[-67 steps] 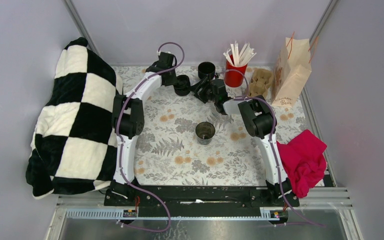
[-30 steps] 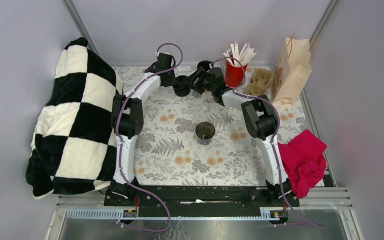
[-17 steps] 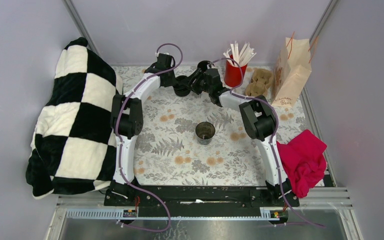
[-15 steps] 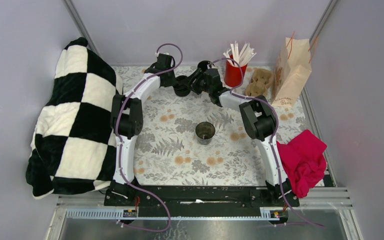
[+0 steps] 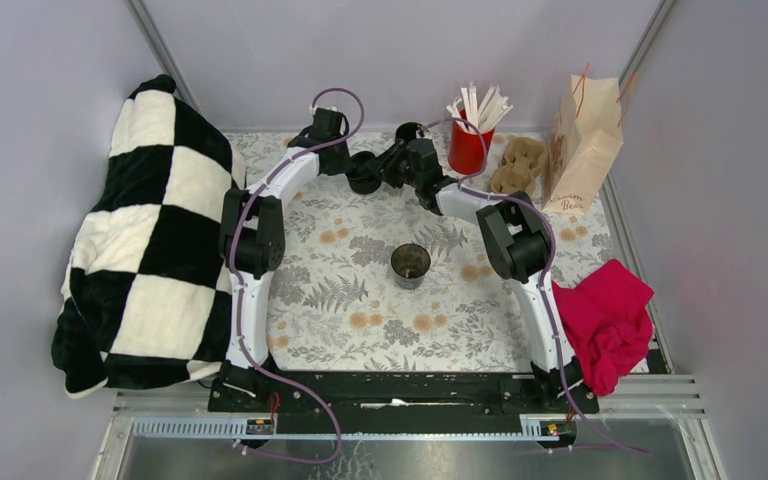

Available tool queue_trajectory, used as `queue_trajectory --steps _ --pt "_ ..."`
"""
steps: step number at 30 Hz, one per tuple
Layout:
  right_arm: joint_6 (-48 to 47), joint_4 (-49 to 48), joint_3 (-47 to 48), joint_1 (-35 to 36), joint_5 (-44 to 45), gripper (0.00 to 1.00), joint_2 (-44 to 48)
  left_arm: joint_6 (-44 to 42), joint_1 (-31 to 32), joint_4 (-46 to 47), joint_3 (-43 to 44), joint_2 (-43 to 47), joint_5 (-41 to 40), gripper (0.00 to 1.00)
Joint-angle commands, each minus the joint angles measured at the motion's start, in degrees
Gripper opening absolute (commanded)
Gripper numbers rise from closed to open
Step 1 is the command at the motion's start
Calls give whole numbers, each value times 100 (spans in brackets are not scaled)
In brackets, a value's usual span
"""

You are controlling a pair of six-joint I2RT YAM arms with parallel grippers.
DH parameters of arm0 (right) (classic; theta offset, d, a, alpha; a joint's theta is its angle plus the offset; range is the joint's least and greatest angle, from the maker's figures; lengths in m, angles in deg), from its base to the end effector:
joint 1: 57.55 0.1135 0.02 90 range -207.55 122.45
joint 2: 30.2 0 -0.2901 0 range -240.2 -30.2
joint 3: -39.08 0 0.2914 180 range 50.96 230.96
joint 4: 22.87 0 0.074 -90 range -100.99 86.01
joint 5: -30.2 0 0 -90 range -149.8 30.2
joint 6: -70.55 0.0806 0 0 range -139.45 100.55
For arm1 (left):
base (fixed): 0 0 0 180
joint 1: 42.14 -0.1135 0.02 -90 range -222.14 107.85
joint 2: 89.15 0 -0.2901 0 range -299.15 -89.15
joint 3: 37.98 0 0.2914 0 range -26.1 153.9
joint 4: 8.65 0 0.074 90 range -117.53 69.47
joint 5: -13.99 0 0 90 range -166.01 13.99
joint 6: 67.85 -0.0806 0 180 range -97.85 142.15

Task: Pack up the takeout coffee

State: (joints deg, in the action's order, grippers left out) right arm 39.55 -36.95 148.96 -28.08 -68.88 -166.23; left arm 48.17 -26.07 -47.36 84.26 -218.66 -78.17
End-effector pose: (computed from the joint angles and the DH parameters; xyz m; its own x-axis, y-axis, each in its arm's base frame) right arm 0.5514 0.3262 0.1544 -0.6253 0.6188 -0.4754 -0.1634 0.4919 0.8552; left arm 0.5784 -0.1634 0.1893 -0.7313 -0.2455 -0.6364 -0.0772 0.9567 -0.2805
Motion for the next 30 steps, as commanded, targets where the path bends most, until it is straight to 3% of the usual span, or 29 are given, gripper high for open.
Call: queue_trajectory --steps 1,18,30 --pt "203 -110 -138 136 195 38 197 1 -27 195 -148 495 64 12" --pt "474 -302 -614 155 370 34 643 -110 -27 232 -629 1348 -153 70" --pt "46 -23 -286 156 290 36 704 -119 -26 334 -958 1613 -95 75"
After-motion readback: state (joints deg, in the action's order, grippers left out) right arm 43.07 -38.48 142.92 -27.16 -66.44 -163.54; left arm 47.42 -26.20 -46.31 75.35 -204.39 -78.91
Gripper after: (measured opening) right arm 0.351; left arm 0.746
